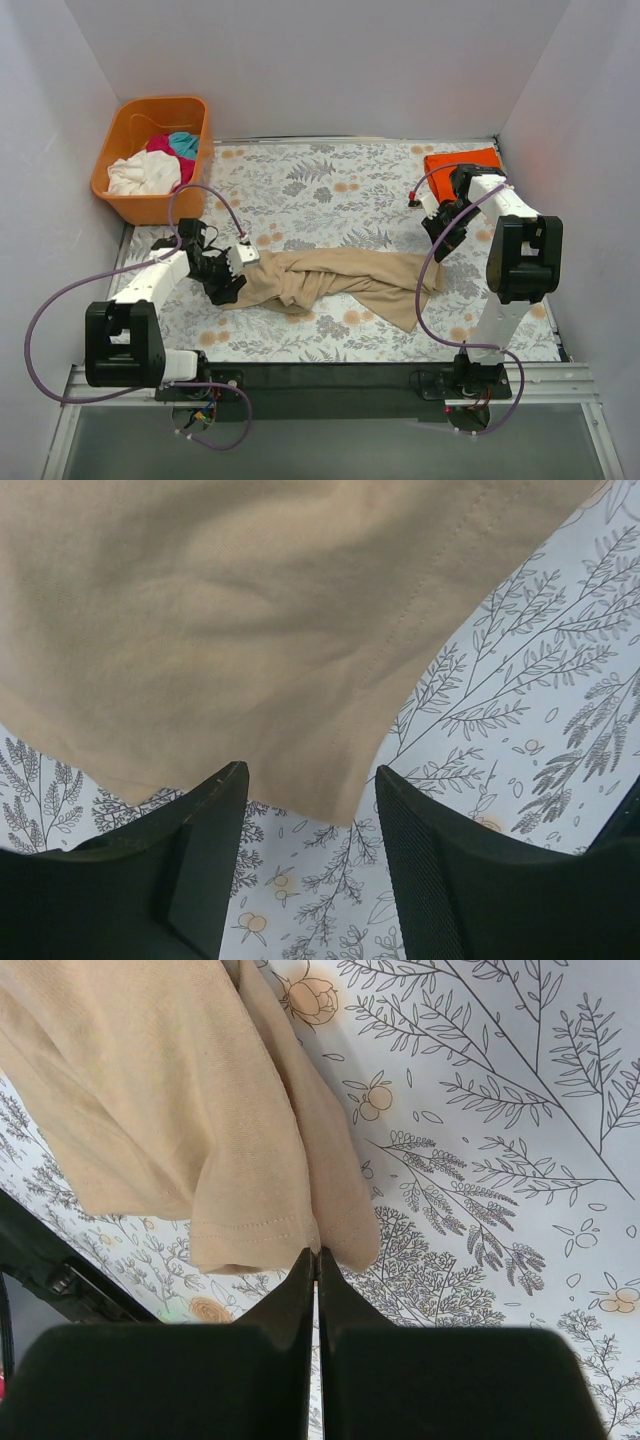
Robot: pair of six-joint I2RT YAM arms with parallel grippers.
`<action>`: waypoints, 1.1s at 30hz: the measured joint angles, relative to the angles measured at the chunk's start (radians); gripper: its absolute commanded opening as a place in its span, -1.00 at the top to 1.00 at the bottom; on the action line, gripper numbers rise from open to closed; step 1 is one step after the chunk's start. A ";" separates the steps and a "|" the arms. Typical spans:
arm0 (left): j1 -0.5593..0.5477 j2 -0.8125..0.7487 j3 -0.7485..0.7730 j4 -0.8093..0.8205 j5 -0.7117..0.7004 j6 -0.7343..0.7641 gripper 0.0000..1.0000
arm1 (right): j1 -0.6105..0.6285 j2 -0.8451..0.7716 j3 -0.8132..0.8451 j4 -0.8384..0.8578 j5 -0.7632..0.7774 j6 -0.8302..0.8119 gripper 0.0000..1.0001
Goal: Fold and stack the t-shirts
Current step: Flatten the tshirt out
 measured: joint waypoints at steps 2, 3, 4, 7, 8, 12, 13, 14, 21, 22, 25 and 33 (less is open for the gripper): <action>0.000 0.006 -0.013 0.011 -0.013 0.013 0.02 | 0.000 0.000 0.000 0.000 0.000 0.000 0.97; 0.000 0.007 -0.022 0.015 -0.019 0.021 0.02 | 0.000 0.000 0.000 0.000 0.000 0.000 0.97; 0.000 0.006 -0.033 0.017 -0.026 0.030 0.03 | 0.000 0.000 0.000 0.000 0.000 0.000 0.97; -0.001 0.006 -0.067 0.024 -0.046 0.048 0.03 | 0.000 -0.001 0.000 0.000 0.000 0.000 0.97; -0.002 0.006 -0.079 0.031 -0.054 0.052 0.03 | 0.000 -0.002 0.000 0.000 0.000 0.000 0.97; -0.011 0.009 -0.096 0.058 -0.074 0.058 0.09 | 0.000 -0.007 0.000 -0.001 0.000 0.000 0.97; -0.014 0.010 -0.096 0.064 -0.077 0.057 0.14 | 0.000 -0.009 0.000 -0.002 0.000 0.000 0.97; -0.020 0.013 -0.097 0.073 -0.084 0.055 0.25 | 0.000 -0.010 0.000 -0.003 0.000 0.000 0.97; -0.064 0.023 -0.092 0.139 -0.118 0.030 1.00 | 0.000 -0.015 0.001 -0.008 0.000 0.000 0.97; -0.066 0.027 -0.086 0.135 -0.117 0.013 1.00 | 0.000 -0.017 0.002 -0.007 0.000 0.000 0.97; -0.059 0.052 -0.035 0.081 -0.100 -0.047 1.00 | 0.000 -0.023 0.007 -0.011 0.004 -0.001 0.97; 0.020 0.057 0.269 -0.005 -0.003 -0.161 1.00 | 0.000 -0.073 0.051 -0.023 0.020 -0.005 0.97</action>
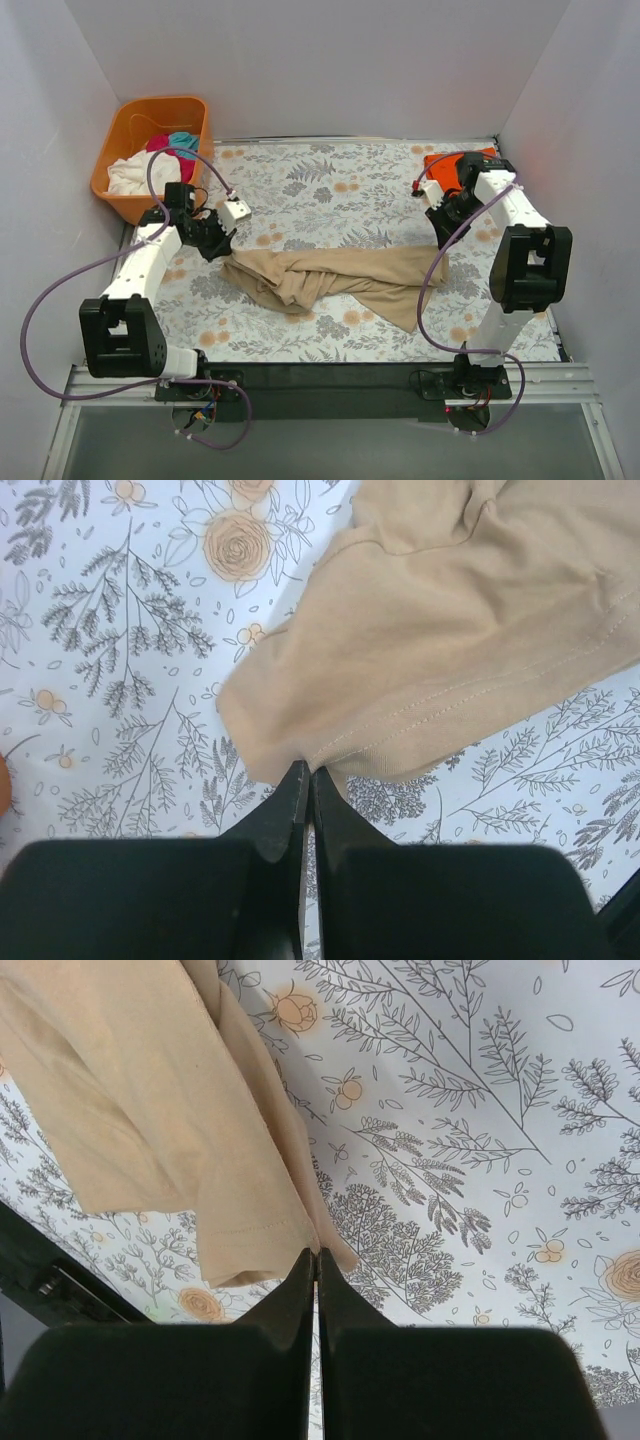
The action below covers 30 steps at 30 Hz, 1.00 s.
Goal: Fold and stack the t-shirts
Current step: Flatten the tshirt out
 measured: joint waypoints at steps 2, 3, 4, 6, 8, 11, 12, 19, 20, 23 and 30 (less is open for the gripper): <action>0.002 -0.002 0.012 -0.003 0.009 0.000 1.00 | 0.001 -0.002 0.003 0.001 -0.001 0.000 0.97; 0.002 -0.002 0.004 -0.010 0.011 0.005 1.00 | 0.006 -0.002 0.000 0.000 -0.001 0.000 0.97; 0.002 -0.002 -0.008 -0.012 0.013 0.007 1.00 | 0.011 -0.002 -0.008 0.002 -0.001 0.000 0.97; 0.002 -0.002 -0.045 -0.021 0.013 0.017 1.00 | 0.023 -0.006 -0.034 0.004 0.000 0.000 0.95; 0.002 -0.002 -0.080 -0.038 0.012 0.026 1.00 | 0.045 -0.008 -0.069 0.002 0.000 0.003 0.74; 0.002 -0.002 -0.107 -0.050 0.011 0.033 1.00 | 0.076 -0.011 -0.105 0.001 0.000 0.006 0.67; 0.002 -0.002 -0.109 -0.053 0.011 0.033 1.00 | 0.083 -0.012 -0.109 0.001 0.000 0.006 0.67; 0.002 0.000 -0.107 -0.056 0.011 0.032 1.00 | 0.090 -0.009 -0.113 0.025 0.014 0.029 0.57; 0.002 0.000 -0.105 -0.057 0.011 0.032 1.00 | 0.090 -0.006 -0.113 0.029 0.017 0.031 0.57; 0.002 0.001 -0.099 -0.055 0.011 0.032 1.00 | 0.090 0.005 -0.112 0.037 0.035 0.040 0.56; 0.002 0.004 -0.098 -0.055 0.011 0.029 1.00 | 0.090 0.030 -0.109 0.066 0.072 0.061 0.44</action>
